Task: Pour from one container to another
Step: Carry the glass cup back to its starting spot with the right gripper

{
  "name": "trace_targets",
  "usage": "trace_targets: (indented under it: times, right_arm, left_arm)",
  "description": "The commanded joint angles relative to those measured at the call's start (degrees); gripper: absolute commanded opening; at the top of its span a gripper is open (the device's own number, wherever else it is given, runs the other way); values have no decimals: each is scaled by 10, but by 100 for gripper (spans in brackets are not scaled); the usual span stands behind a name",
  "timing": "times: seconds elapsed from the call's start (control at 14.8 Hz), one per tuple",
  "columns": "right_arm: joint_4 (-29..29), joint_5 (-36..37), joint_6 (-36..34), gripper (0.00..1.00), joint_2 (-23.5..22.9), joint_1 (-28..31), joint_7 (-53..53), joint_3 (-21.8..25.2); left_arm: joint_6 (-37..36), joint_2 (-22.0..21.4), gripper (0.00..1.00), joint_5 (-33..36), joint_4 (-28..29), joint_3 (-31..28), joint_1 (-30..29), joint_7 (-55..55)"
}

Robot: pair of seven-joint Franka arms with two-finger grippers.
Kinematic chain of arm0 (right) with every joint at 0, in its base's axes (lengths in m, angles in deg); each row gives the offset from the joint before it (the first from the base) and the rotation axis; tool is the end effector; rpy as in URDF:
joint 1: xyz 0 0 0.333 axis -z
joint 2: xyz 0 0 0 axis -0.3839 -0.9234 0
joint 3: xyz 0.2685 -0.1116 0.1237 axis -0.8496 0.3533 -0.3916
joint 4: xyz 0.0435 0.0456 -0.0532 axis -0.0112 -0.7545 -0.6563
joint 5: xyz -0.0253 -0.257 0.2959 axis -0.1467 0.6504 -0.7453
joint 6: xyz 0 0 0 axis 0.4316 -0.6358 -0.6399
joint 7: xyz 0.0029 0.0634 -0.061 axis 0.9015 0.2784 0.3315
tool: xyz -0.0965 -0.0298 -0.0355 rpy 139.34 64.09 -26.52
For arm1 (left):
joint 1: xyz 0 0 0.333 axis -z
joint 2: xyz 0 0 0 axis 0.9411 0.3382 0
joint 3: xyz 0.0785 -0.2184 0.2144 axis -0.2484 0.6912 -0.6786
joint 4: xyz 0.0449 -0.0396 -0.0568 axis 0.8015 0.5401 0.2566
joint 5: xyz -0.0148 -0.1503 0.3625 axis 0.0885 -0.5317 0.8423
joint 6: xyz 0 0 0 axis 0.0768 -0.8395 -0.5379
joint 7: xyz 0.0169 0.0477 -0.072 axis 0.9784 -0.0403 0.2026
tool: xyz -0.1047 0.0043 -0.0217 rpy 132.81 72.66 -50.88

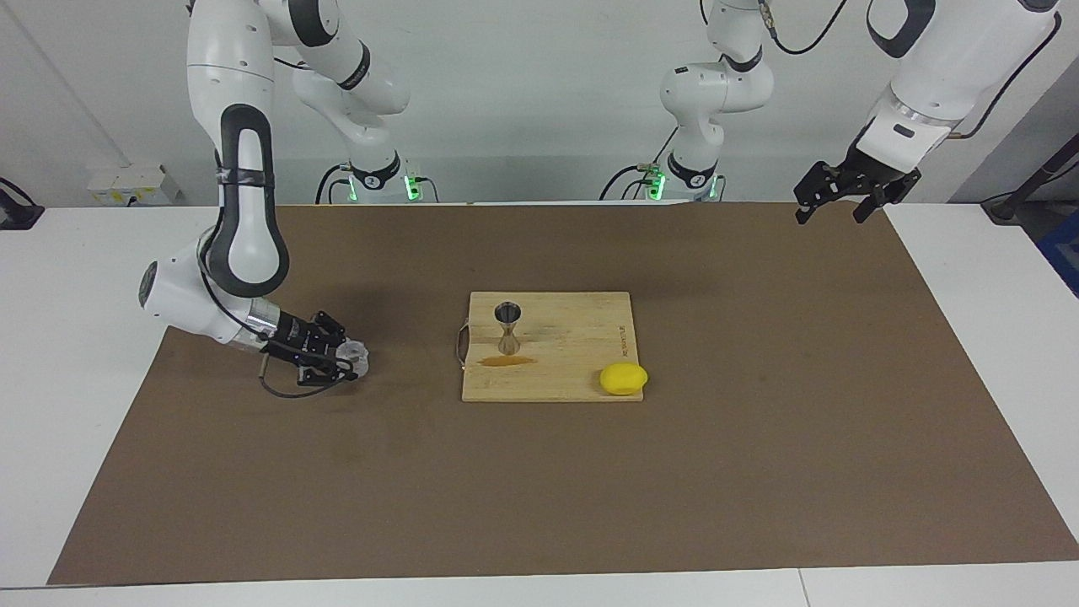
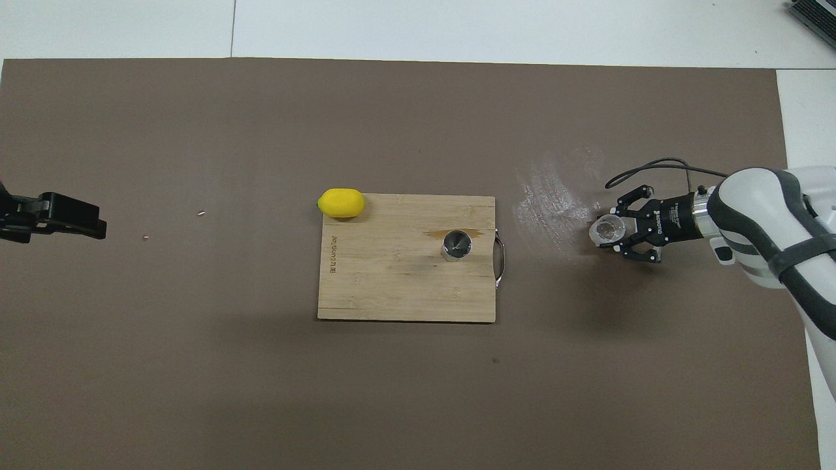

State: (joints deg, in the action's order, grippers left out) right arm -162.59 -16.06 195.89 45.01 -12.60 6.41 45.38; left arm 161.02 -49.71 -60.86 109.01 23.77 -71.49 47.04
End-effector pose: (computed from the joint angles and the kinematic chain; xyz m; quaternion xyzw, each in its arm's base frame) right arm 0.5849 -0.0641 0.2651 -0.6693 0.6676 0.2413 0.2195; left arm 0.5348 -0.0254 0.6193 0.9992 -0.0113 -0.0297 0.0230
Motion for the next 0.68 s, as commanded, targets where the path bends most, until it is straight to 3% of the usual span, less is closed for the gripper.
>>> trace_targets:
  times: [0.0,0.07,0.14,0.2,0.27,0.61]
  right_arm:
    - [10,-18,-13,0,-9,13,24,-8]
    - [7,-19,-14,0,-9,13,24,-8]
    - [4,-19,-9,16,-9,13,24,-7]
    - [4,-20,-3,63,-9,13,24,-6]
    - [4,-20,-3,100,-8,14,27,-6]
    - [-7,-1,-4,100,5,32,29,-1]
  left_arm:
    - [-5,-10,100,7,2,11,-8,-7]
    - [2,-13,100,7,4,11,-9,-7]
    - [3,-14,100,7,5,10,-9,-6]
    - [-1,-14,100,7,5,10,-8,-5]
    - [-4,-14,100,7,5,11,-7,-5]
    - [-5,-15,100,7,5,10,-7,-5]
